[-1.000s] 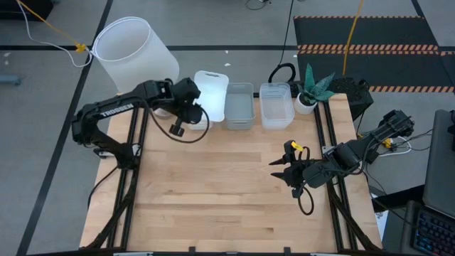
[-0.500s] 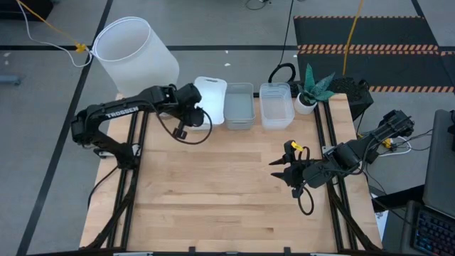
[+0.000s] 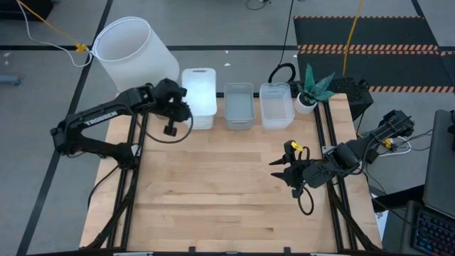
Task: Stack baskets by color
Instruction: Stack the white bin on the top left stacked white bins
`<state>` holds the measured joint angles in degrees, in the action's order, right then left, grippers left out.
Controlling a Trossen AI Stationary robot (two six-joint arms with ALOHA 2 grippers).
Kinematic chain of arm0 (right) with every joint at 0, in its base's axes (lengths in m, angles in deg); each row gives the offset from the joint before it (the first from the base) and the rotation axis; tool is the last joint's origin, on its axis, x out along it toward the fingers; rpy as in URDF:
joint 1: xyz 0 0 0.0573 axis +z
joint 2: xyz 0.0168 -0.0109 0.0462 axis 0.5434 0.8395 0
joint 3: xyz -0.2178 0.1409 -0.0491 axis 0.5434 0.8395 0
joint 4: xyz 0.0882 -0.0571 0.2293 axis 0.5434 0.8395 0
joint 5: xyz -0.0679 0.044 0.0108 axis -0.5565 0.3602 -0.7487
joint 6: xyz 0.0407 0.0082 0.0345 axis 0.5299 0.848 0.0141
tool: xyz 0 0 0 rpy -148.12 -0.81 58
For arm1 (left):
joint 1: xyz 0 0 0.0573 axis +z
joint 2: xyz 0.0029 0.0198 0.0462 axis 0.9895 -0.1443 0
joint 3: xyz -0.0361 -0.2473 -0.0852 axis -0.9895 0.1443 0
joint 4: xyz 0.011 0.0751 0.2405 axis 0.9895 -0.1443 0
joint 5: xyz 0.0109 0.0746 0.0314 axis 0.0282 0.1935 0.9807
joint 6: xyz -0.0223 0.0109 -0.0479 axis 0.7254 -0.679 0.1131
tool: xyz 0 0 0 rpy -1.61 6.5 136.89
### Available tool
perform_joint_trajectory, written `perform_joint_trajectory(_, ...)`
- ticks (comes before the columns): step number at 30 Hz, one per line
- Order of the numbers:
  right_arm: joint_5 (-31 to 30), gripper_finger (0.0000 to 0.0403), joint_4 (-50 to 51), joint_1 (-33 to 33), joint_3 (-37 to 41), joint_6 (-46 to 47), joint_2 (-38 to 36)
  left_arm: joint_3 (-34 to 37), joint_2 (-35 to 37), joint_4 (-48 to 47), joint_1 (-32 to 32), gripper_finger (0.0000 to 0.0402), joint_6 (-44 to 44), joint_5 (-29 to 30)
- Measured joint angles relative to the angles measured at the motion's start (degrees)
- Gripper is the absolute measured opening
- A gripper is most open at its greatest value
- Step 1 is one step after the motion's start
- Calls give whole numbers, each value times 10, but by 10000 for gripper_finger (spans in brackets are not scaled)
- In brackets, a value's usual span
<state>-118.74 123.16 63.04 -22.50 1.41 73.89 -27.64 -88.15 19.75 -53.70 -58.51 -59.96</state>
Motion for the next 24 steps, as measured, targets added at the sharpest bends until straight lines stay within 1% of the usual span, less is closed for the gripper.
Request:
perform_joint_trajectory(2, 0, 155, 0, 0, 0, 0, 0, 16, 6, 17, 5, 3, -11, -11)
perform_joint_trajectory(9, 0, 155, 0, 0, 0, -1, 0, 61, 1, 74, 31, 3, -48, -21)
perform_joint_trajectory(17, 0, 155, 0, 0, 0, -4, 0, 80, 1, 77, 56, 3, -67, -25)
perform_joint_trajectory(21, 0, 155, 0, 0, 0, -4, 0, 97, 1, 81, 69, 3, -75, -59)
perform_joint_trajectory(24, 0, 155, 0, 0, 0, -4, 0, 106, 1, 88, 76, 3, -76, -62)
